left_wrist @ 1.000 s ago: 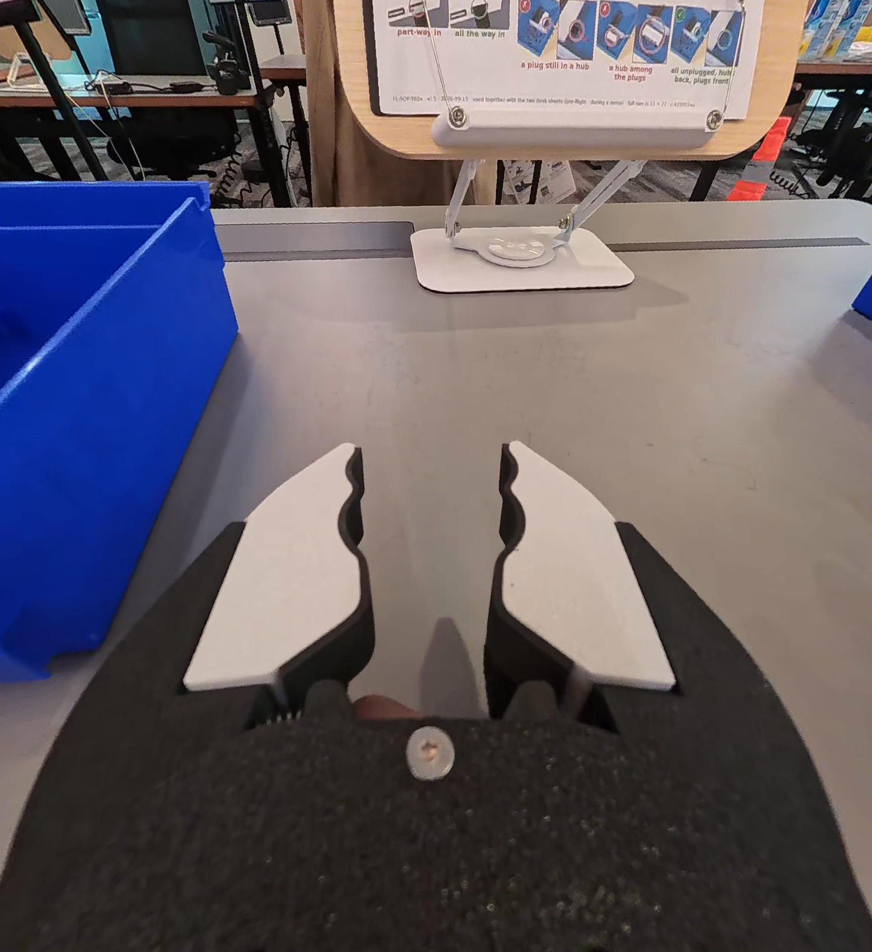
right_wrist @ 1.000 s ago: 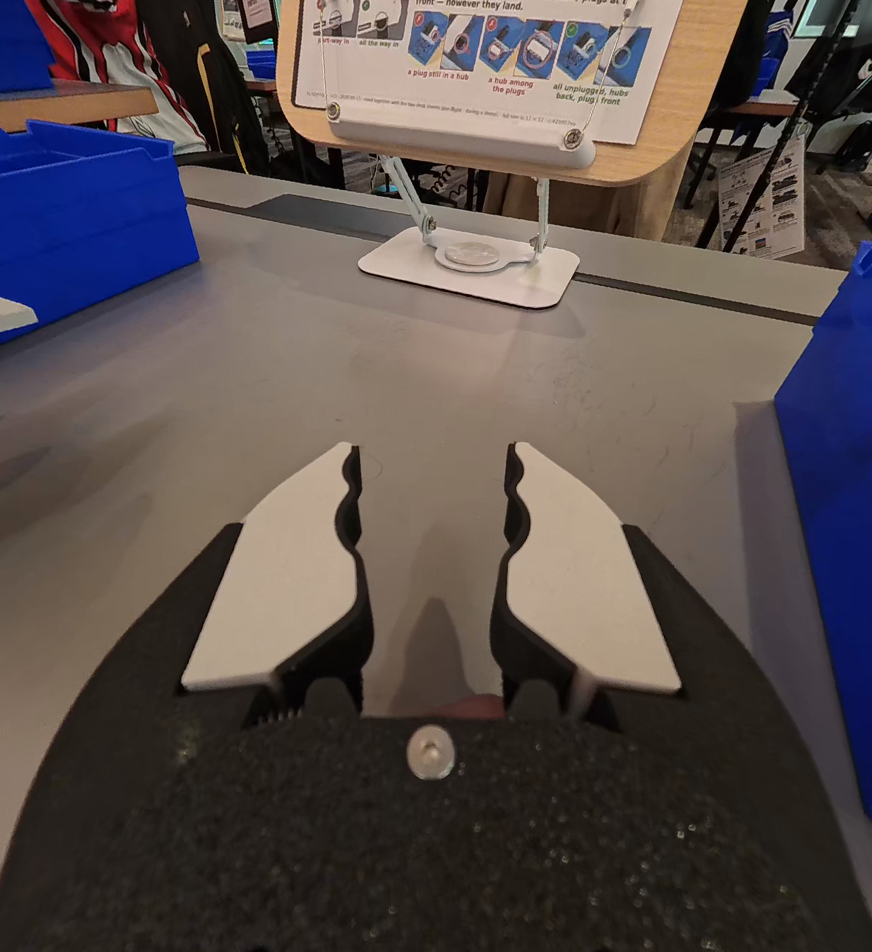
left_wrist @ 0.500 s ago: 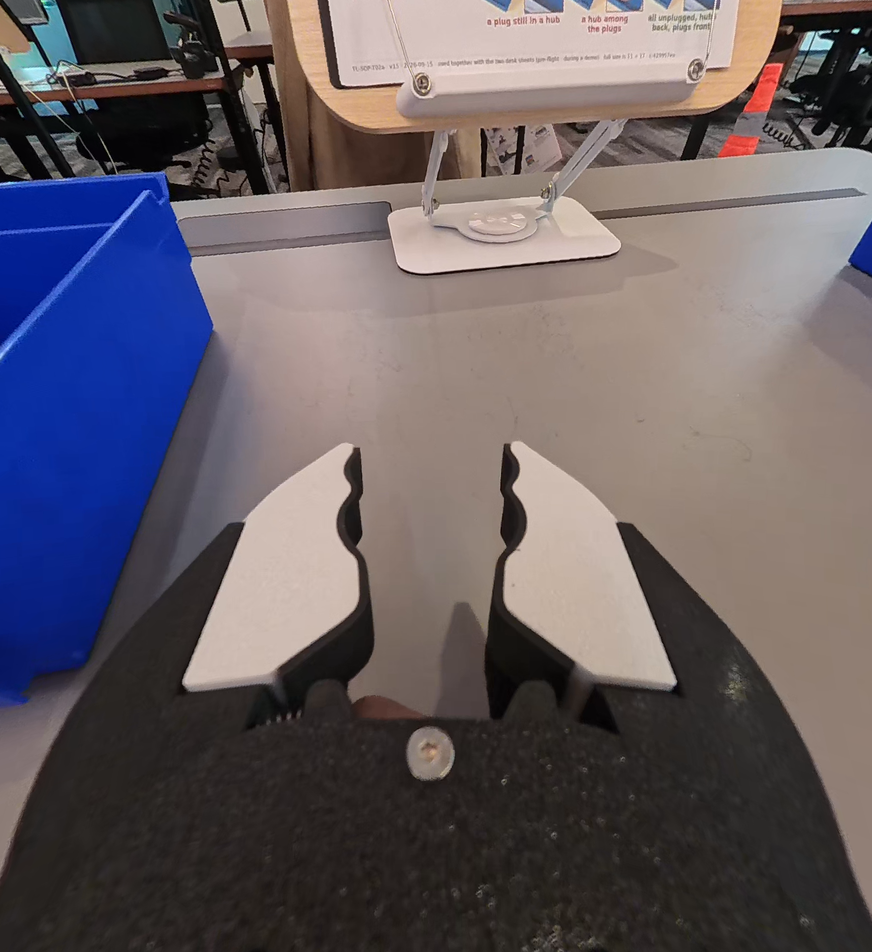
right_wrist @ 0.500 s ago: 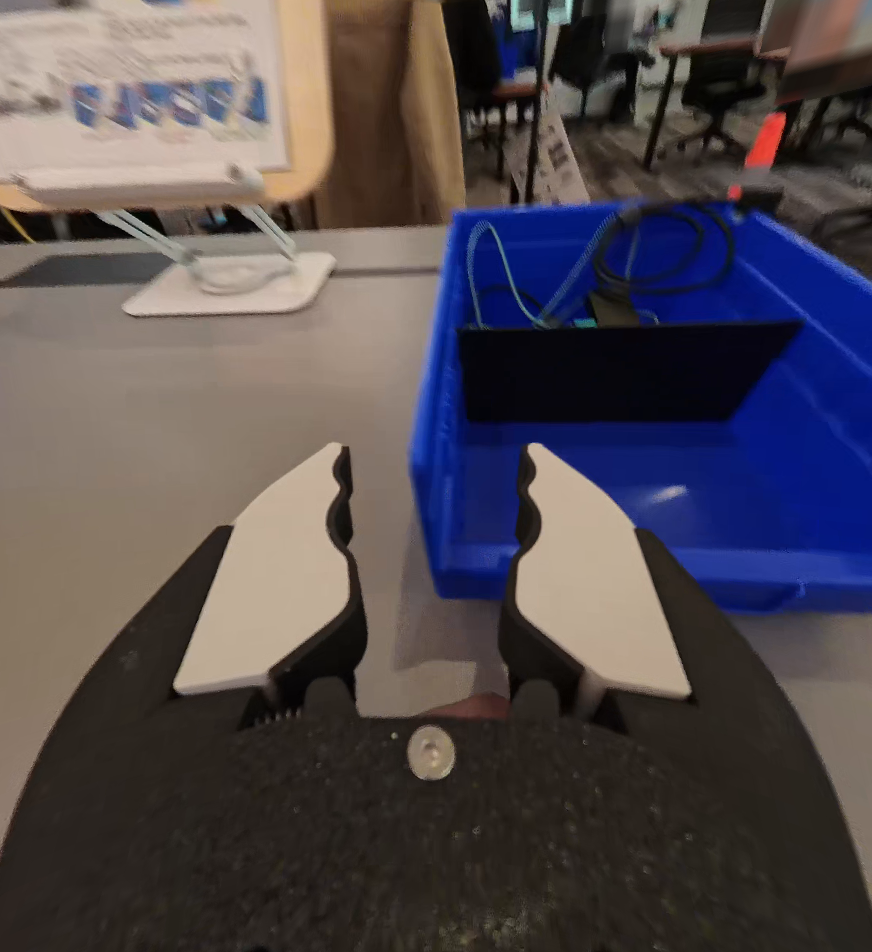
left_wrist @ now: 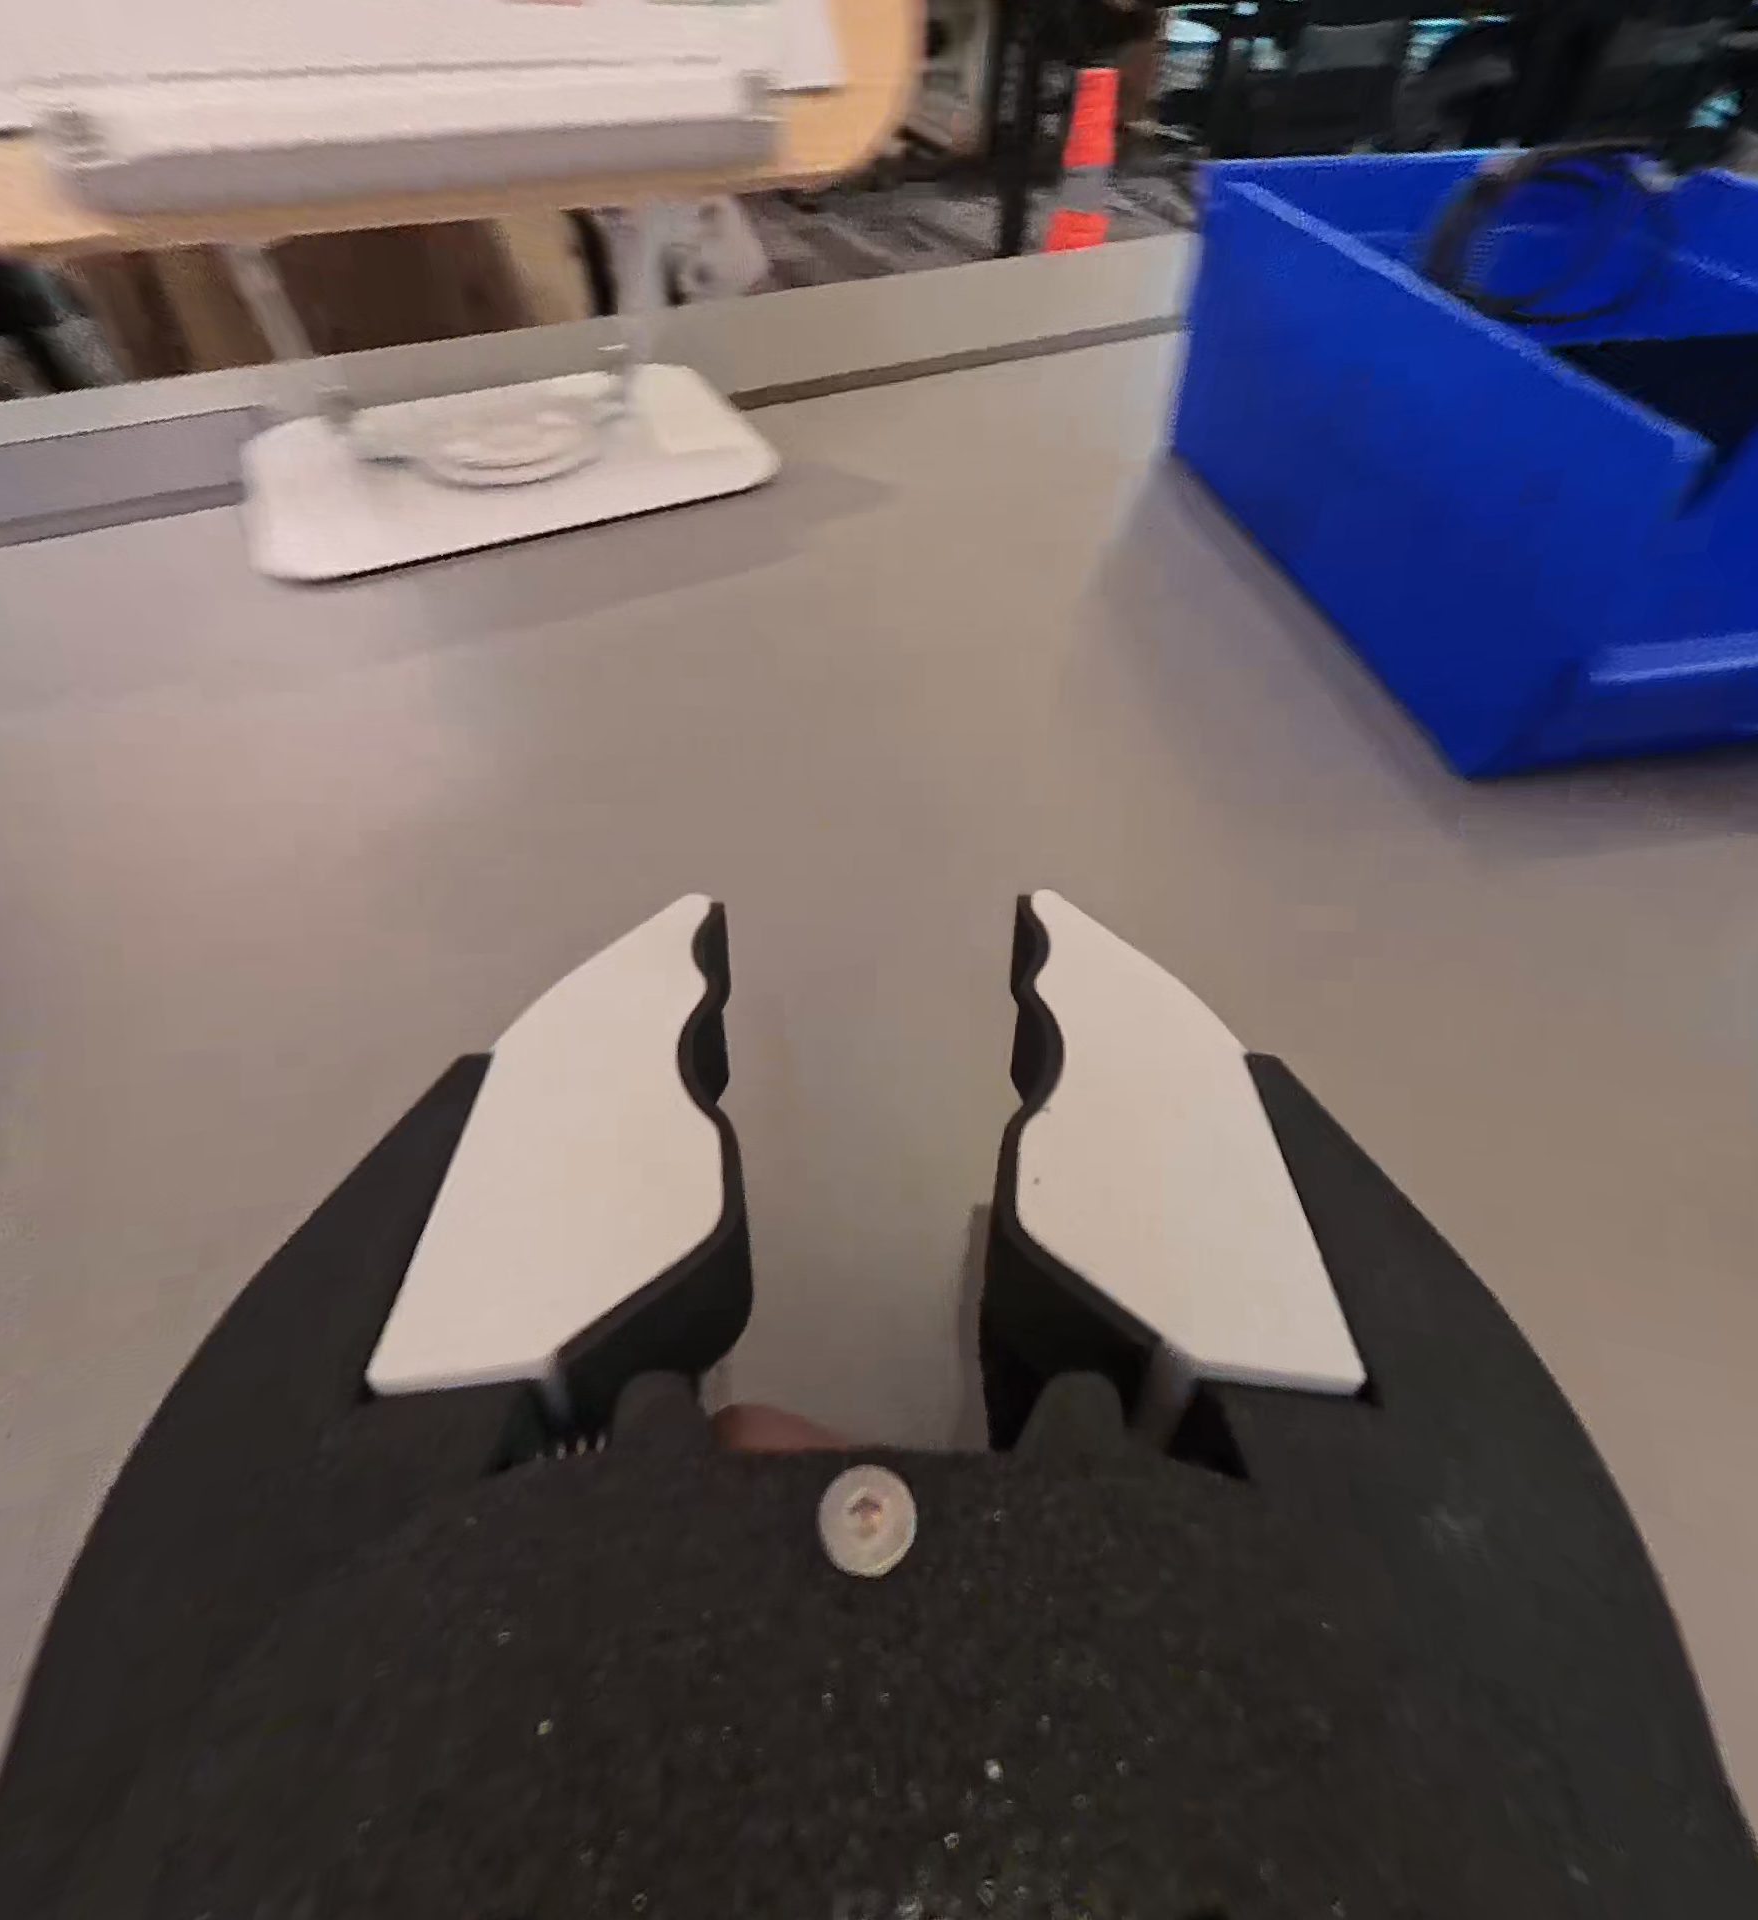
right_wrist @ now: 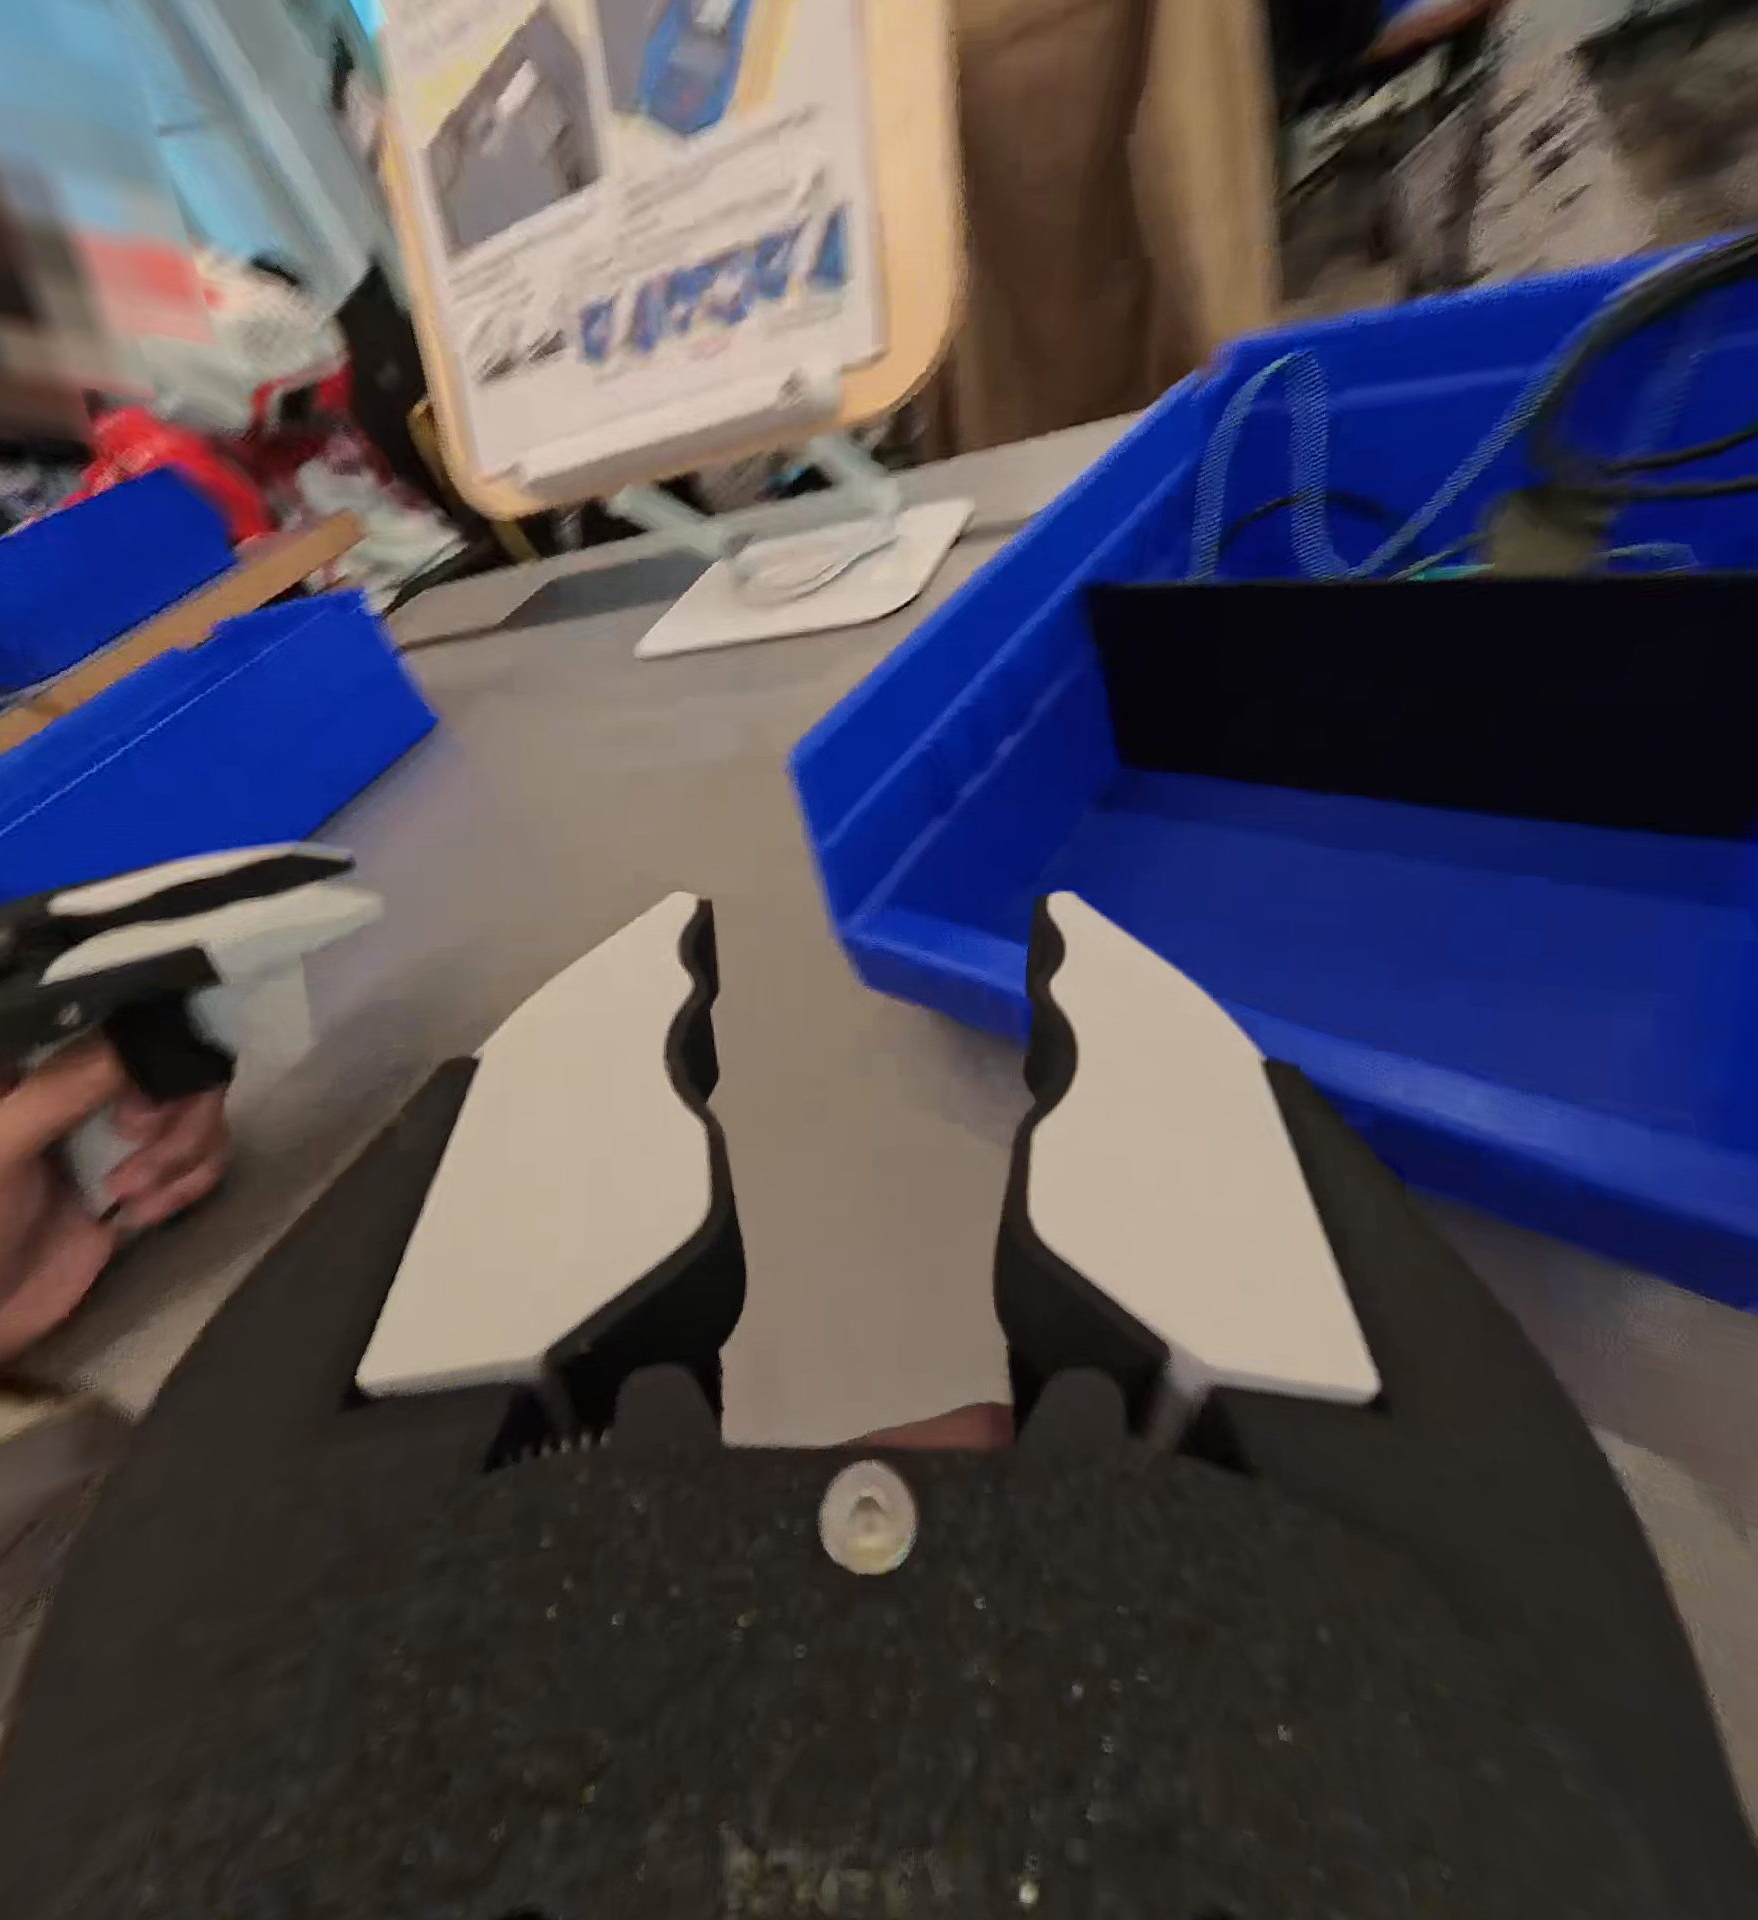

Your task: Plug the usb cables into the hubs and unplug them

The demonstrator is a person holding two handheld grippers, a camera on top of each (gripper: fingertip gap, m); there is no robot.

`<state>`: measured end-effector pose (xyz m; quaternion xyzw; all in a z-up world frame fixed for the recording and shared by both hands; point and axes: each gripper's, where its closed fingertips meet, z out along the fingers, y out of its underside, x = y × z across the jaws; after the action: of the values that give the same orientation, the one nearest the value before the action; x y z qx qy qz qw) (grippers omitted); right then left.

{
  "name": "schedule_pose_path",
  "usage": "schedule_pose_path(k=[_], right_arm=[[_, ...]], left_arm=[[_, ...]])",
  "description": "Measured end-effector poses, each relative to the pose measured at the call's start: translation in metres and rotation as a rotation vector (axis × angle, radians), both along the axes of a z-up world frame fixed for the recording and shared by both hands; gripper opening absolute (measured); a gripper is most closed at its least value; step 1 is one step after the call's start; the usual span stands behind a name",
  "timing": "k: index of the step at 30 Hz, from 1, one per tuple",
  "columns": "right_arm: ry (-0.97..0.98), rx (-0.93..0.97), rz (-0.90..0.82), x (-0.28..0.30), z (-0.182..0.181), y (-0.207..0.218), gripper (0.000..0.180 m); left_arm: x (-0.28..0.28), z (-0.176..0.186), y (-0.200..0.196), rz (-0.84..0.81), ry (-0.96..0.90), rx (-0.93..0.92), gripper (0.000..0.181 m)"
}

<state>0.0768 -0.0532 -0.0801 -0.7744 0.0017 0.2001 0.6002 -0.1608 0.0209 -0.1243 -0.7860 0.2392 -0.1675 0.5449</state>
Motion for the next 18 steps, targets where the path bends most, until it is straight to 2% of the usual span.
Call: schedule_pose_path(k=[4,8,11,12,13,14,18], right_arm=[[-0.154,0.081,-0.258,0.071,0.019,-0.019,0.061],[-0.197,0.063,-0.418,0.117,0.006,-0.034,0.063],[-0.187,0.022,-0.439,0.128,-0.012,-0.038,0.063],[-0.183,-0.005,-0.444,0.131,-0.019,-0.039,0.063],[-0.175,-0.029,-0.452,0.133,-0.025,-0.039,0.064],[-0.164,-0.044,-0.453,0.133,-0.029,-0.037,0.064],[-0.208,-0.105,-0.507,0.137,-0.040,-0.027,0.062]], left_arm=[[0.117,0.001,-0.022,-0.176,-0.002,-0.002,0.052],[0.193,0.007,-0.017,-0.176,0.013,0.023,0.052],[0.212,0.009,0.001,-0.109,0.001,-0.006,0.048],[0.213,0.003,0.006,-0.090,0.008,-0.041,0.038],[0.212,-0.003,0.011,-0.073,0.015,-0.075,0.017],[0.211,-0.006,0.013,-0.074,0.008,-0.089,0.007],[0.194,-0.006,0.014,-0.031,0.023,-0.082,0.004]])
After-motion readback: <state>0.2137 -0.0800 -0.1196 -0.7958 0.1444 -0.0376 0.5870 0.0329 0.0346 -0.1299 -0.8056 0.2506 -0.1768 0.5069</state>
